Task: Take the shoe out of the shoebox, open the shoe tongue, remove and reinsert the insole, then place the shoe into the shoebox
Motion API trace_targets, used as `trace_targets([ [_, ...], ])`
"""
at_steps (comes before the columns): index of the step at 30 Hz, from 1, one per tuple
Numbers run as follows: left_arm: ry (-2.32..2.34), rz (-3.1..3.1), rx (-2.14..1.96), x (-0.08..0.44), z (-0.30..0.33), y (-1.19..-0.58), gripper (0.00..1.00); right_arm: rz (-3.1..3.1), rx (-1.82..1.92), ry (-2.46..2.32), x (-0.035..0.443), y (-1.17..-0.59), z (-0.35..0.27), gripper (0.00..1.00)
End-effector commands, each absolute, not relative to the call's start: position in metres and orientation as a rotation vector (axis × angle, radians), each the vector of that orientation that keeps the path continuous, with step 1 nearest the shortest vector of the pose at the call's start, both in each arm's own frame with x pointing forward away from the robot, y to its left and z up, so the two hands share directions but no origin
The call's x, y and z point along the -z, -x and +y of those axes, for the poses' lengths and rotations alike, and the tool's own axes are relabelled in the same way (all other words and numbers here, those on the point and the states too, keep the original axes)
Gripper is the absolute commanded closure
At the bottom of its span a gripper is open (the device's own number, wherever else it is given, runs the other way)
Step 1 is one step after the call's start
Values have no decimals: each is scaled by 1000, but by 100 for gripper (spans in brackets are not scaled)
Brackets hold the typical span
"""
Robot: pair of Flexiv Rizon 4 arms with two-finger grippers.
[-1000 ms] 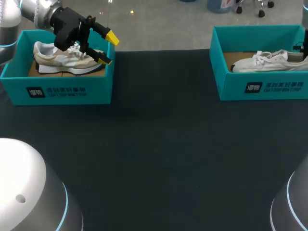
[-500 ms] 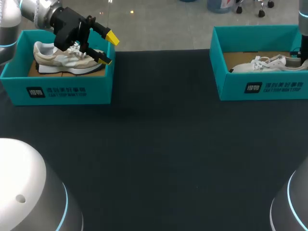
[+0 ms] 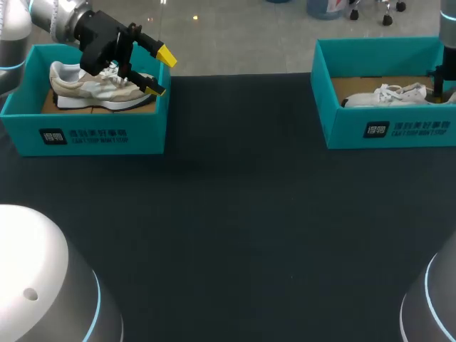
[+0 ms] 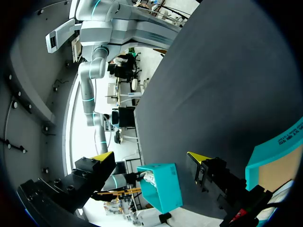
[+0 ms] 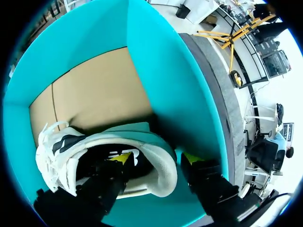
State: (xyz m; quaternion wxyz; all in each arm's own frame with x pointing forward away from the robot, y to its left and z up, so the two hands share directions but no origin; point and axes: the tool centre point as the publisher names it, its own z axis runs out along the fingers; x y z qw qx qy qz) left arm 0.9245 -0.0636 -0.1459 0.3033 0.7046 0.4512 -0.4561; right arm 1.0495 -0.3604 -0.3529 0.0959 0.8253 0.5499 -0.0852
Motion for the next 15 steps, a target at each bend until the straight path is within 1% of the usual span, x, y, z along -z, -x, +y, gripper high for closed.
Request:
trace_targets([
  [1,-1872,1196,1207,145,-63,-924,0,1651,198,-2424,327,-1035,-354,0],
  [15,-1872,1196,1207,145,-63,-924,0,1768,-3,-2434,246,-1030,-324,0],
])
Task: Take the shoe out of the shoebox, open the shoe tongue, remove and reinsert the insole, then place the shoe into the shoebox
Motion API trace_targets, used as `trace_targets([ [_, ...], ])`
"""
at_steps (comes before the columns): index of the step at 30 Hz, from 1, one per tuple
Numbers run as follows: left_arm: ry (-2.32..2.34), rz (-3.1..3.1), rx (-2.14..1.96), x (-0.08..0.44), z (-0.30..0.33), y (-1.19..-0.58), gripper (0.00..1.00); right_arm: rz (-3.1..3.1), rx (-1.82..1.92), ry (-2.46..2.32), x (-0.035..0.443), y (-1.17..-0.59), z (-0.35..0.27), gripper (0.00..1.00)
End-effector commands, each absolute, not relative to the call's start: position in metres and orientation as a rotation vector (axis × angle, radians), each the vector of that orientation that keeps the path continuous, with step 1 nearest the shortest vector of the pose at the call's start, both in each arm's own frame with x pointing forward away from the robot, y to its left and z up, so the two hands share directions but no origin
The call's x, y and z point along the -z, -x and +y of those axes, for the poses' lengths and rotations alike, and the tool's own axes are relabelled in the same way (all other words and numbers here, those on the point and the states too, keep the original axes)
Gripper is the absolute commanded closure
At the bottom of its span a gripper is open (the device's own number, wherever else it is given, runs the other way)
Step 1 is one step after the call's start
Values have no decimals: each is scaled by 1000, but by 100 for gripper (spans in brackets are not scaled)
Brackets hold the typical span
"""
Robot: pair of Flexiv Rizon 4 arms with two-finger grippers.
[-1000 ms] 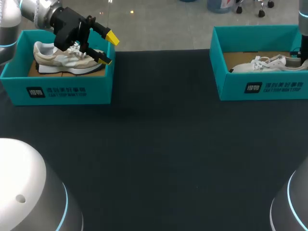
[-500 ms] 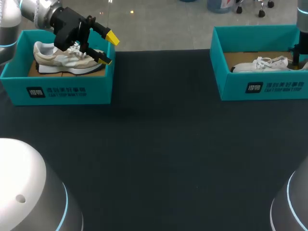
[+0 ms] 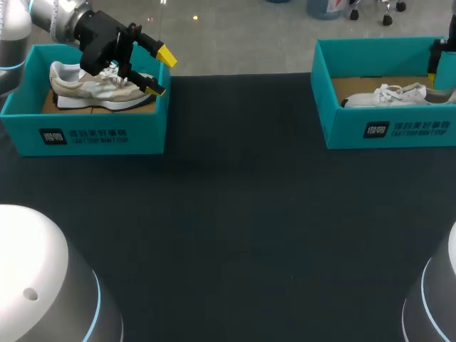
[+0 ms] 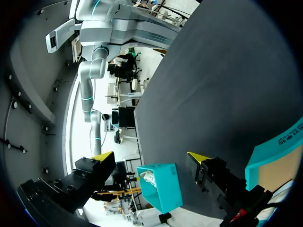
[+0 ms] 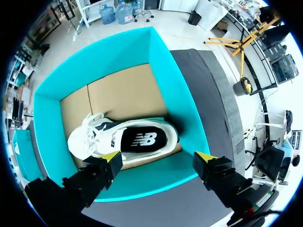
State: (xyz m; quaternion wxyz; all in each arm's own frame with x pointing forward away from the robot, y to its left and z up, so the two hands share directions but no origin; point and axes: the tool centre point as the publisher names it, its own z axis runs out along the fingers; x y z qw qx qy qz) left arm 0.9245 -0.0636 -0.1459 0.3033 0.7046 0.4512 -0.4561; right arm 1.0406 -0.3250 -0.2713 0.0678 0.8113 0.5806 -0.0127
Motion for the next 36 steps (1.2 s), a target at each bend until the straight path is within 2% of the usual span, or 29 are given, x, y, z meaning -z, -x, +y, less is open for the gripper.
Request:
trace_targets([
  [1,-1872,1196,1207,145,-63,-924,0,1794,-16,-2429,240,-1029,-320,0],
  [15,-1872,1196,1207,145,-63,-924,0,2097,-41,-2278,190,-1001,-278,0],
  [36,-1872,1196,1207,145,-63,-924,0,2093,-40,-2263,189,-1001,-278,0],
])
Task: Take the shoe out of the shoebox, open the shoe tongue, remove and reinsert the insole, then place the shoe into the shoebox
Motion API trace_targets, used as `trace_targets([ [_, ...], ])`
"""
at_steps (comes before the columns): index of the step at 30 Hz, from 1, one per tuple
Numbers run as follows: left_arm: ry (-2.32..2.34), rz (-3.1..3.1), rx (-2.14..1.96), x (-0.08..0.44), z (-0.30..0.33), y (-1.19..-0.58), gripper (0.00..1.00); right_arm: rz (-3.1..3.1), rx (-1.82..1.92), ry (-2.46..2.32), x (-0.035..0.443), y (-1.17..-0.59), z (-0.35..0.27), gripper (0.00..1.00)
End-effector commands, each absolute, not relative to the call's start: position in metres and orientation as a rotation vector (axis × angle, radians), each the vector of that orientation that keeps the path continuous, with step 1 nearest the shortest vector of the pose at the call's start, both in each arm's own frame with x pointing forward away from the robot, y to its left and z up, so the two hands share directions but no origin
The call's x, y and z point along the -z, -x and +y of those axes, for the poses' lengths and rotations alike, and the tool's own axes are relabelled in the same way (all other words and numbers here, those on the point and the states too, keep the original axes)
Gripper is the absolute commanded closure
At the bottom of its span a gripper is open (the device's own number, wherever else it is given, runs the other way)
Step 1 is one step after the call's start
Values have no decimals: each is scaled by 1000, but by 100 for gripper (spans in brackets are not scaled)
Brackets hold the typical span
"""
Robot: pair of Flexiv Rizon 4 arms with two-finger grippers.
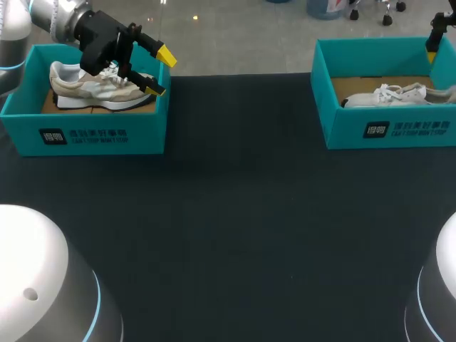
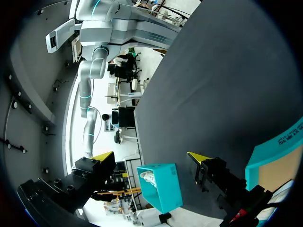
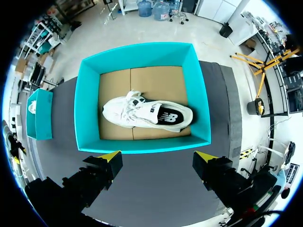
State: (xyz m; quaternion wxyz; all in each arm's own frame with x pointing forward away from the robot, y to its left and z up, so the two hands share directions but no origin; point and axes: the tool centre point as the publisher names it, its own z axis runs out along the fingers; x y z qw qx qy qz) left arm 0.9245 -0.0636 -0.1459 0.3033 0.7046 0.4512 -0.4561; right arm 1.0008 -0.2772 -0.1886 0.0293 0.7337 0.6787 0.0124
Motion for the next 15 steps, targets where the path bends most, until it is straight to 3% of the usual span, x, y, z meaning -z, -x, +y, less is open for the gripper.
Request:
trace_targets([
  [1,-1872,1196,1207,145,-63,-924,0,2093,-40,-2263,189,-1001,-278,0],
  [15,-2095,1413,1001,144,-24,-940,0,2093,-40,-2263,189,-1001,-278,0],
])
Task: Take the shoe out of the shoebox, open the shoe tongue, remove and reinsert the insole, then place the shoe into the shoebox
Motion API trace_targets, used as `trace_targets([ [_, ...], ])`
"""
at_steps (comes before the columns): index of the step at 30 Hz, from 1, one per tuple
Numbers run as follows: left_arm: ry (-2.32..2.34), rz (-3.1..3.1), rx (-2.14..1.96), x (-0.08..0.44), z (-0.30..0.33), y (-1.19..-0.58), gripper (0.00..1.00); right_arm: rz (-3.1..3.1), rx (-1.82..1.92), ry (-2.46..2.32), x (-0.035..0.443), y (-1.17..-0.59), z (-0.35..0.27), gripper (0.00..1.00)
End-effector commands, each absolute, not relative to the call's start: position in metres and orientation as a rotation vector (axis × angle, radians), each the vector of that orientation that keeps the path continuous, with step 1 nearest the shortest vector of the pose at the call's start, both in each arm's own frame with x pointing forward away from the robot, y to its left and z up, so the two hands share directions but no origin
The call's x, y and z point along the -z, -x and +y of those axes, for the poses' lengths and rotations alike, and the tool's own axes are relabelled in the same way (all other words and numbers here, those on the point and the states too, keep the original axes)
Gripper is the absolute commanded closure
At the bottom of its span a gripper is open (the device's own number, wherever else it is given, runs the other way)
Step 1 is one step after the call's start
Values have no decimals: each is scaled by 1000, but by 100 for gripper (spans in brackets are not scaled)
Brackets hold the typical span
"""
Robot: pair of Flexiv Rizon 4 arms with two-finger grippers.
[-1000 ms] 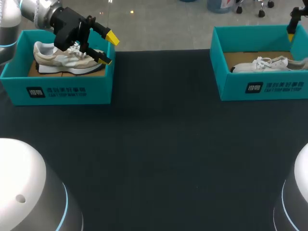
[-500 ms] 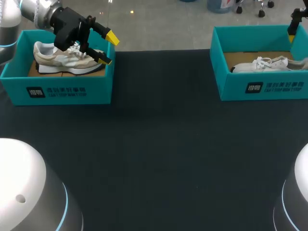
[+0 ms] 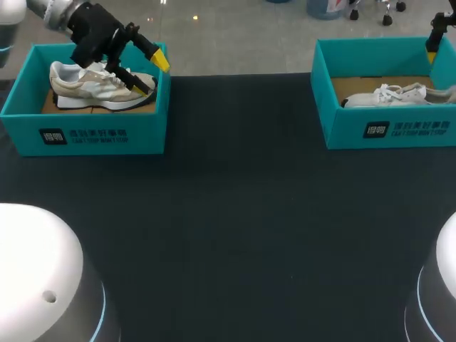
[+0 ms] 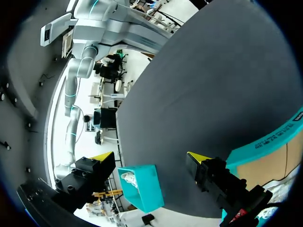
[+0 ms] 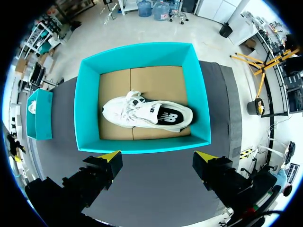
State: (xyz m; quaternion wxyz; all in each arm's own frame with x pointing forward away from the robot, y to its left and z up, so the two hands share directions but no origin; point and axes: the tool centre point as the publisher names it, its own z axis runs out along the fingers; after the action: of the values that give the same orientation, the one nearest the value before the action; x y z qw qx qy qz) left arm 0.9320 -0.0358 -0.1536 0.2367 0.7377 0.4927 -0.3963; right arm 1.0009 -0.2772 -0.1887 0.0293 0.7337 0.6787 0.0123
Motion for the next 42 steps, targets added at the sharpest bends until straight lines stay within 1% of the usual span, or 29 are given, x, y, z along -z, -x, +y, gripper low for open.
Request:
trace_targets([
  [1,-2098,1430,973,144,-20,-943,0,2093,-40,-2263,189,-1001,-278,0],
  [14,-2259,1754,573,150,56,-975,0,2093,-40,-2263,189,-1001,-278,0],
  [31,-2312,2105,215,182,148,-983,0,2093,-40,-2263,189,-1001,-278,0],
  [33,-2257,2115,234,185,153,-984,0,2093,-40,-2263,189,-1001,-278,0],
  [34,-2230,2091,318,186,154,-983,0,2093,-40,-2263,189,-1001,-278,0],
  [42,-2230,2091,318,186,154,-983,0,2093,-40,-2263,189,-1001,-278,0],
])
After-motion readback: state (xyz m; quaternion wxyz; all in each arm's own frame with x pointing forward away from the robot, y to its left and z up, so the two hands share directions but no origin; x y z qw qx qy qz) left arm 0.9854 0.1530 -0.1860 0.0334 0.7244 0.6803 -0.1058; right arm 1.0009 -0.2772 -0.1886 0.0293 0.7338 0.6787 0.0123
